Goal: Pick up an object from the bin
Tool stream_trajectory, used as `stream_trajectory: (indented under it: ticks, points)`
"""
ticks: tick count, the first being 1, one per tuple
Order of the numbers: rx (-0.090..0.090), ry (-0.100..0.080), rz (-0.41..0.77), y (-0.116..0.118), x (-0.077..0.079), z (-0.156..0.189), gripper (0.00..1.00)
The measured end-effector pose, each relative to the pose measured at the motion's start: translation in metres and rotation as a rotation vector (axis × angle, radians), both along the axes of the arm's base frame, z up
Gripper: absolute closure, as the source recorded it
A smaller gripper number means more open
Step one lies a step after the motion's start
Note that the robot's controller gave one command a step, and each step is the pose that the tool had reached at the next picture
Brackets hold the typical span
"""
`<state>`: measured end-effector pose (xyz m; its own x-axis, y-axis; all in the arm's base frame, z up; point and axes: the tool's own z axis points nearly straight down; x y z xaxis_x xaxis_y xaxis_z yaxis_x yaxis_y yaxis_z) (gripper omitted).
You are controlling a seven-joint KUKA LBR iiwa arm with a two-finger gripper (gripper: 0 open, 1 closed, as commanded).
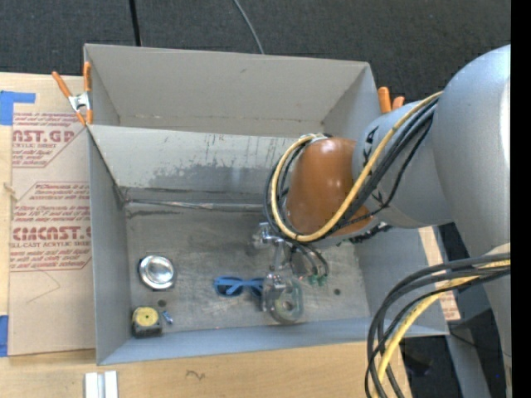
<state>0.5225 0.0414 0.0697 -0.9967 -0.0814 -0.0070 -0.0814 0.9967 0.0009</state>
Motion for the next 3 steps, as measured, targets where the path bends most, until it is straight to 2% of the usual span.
stream_trajectory:
  ticks: [1, 2, 3]
  points:
    - [-0.001, 0.01, 0.001, 0.0001, 0.0, 0.0035, 1.0]
    - [0.0, 0.0, 0.0, 0.0004, 0.0015, 0.0023, 0.0]
    - [0.0, 0.008, 0.001, 0.0002, 0.0004, 0.0036, 1.0]
